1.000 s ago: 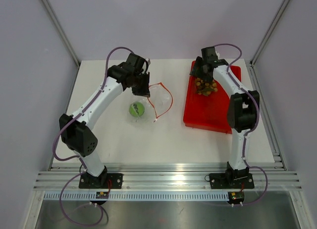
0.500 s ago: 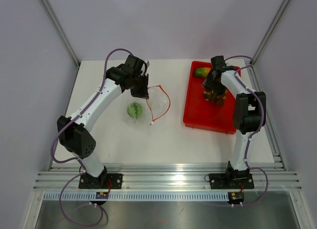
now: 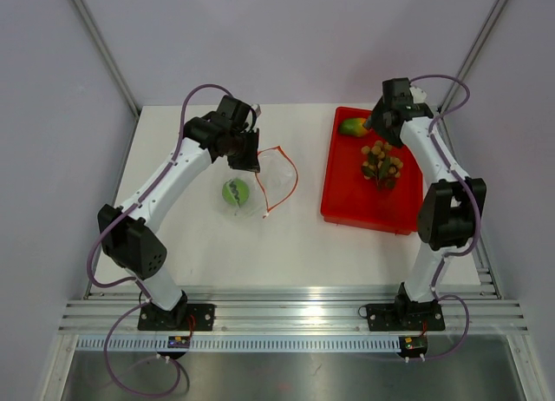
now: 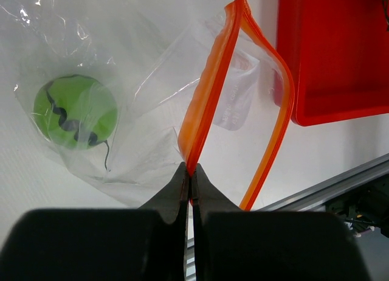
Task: Place the food in the zip-top bag and seal the zipper
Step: Pick up the fake fruit from the bin.
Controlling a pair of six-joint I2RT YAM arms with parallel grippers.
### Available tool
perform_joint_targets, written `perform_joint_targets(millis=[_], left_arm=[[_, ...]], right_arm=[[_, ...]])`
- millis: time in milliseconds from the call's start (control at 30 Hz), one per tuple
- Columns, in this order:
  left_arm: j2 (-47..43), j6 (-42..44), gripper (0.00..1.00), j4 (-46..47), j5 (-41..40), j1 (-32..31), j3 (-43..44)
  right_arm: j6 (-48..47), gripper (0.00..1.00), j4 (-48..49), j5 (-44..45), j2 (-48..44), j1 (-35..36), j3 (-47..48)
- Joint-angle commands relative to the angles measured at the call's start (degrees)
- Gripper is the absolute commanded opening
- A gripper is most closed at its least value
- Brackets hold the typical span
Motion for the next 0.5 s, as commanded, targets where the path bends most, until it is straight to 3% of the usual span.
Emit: perform_joint_targets(millis=[0, 200, 467], left_arm=[[-0.8, 1.1, 0.0, 1.7, 0.1, -0.1, 1.3], [-0.9, 1.5, 0.0, 2.9, -0.2, -0.1, 0.5], [-3.4, 2.0, 0.0, 6.3, -0.4, -0.1, -3.1]], right_arm=[[2.1, 0.8, 2.6, -3.9, 6.8, 0.1, 8.0], [7.9, 0.82, 2.5, -7.1, 20.7, -0.1, 22.4], [13.6, 0.91, 4.0, -10.8, 31.6, -2.2, 31.9]])
